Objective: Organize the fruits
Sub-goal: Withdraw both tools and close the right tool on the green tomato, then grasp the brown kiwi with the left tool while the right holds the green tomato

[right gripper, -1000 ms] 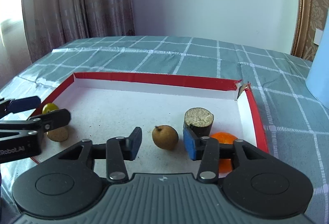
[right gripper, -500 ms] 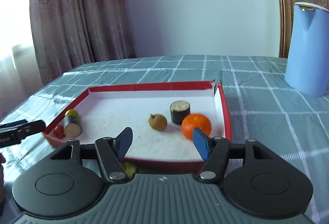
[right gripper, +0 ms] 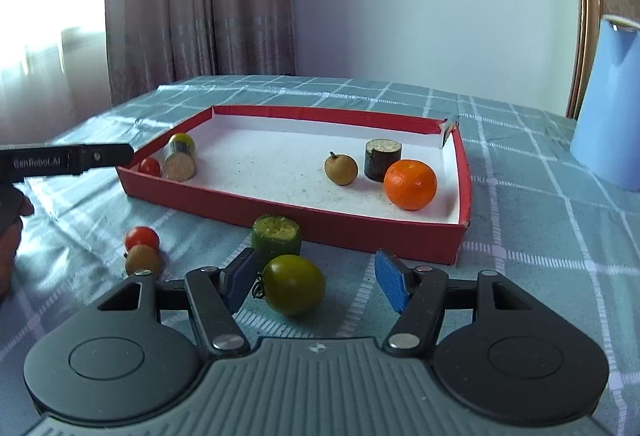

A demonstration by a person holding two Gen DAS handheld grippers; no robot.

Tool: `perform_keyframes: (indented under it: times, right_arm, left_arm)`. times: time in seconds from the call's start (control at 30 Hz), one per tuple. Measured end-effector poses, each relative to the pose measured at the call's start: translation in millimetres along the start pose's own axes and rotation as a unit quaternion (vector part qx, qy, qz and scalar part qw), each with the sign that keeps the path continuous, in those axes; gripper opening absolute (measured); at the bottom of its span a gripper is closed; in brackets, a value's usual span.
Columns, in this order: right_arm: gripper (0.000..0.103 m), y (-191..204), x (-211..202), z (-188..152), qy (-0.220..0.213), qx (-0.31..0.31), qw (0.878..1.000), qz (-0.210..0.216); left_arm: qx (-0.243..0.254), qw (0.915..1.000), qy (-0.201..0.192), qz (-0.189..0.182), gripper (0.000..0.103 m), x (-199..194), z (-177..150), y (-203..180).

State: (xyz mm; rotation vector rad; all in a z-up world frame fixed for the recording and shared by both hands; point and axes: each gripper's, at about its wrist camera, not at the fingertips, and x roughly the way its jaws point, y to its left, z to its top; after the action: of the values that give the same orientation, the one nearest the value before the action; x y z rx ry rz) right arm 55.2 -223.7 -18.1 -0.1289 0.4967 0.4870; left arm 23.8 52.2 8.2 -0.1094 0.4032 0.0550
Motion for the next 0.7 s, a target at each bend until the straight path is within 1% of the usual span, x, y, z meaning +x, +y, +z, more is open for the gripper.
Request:
perform_keyframes:
  times: [0.1,0.13,0.17,0.2,0.23,0.27,0.33,0.43,0.5,0.57,0.63,0.67,0.7]
  right_arm:
    - [0.064,7,6,-2,0.012,-0.021,1.000,-0.004]
    - [0.062,8,7,-2,0.015,-0.023,1.000,-0.004]
    - [0.056,7,8,-2,0.016,-0.019,1.000,-0.003]
    - [0.052,6,9,-2,0.018,-0.016,1.000,0.001]
    - [0.045,5,10,-2,0.021,-0.014,1.000,0.003]
    - [0.040,4,10,-1,0.023,-0.010,1.000,0.003]
    - [0.036,4,8,-1,0.018,-0.005,1.000,0.007]
    - [0.036,7,7,-1,0.015,-0.012,1.000,-0.003]
    - [0.036,6,5,-1,0.013,-0.004,1.000,-0.006]
    - [0.036,4,4,-1,0.010,0.001,1.000,-0.010]
    - [0.036,4,4,-1,0.012,0.003,1.000,-0.009]
    - [0.036,4,5,-1,0.015,0.003,1.000,-0.008]
    - [0.036,4,5,-1,0.015,0.002,1.000,-0.009]
  left_arm:
    - [0.003,1.0000,0.001,-0.002,0.094,0,-1,-1]
    - [0.005,1.0000,0.000,-0.002,0.094,0,-1,-1]
    - [0.007,1.0000,0.000,-0.003,0.094,-1,-1,-2]
    - [0.008,1.0000,0.000,-0.004,0.094,-1,-1,-2]
    - [0.009,0.9999,0.000,-0.005,0.094,-1,-1,-3]
    - [0.010,0.9999,0.001,-0.006,0.094,-1,-2,-3]
    - [0.012,0.9999,0.002,-0.011,0.094,-3,-3,-3]
    - [0.016,0.9994,0.010,-0.028,0.094,-6,-6,-5]
    - [0.017,0.9989,0.015,-0.041,0.094,-8,-9,-6]
    - [0.012,0.9981,0.028,-0.054,0.094,-7,-11,-5]
    - [0.012,0.9975,0.043,-0.056,0.093,-5,-12,-5]
    - [0.010,0.9968,0.050,-0.062,0.093,-6,-13,-5]
    - [0.005,0.9952,0.056,-0.081,0.093,-8,-14,-4]
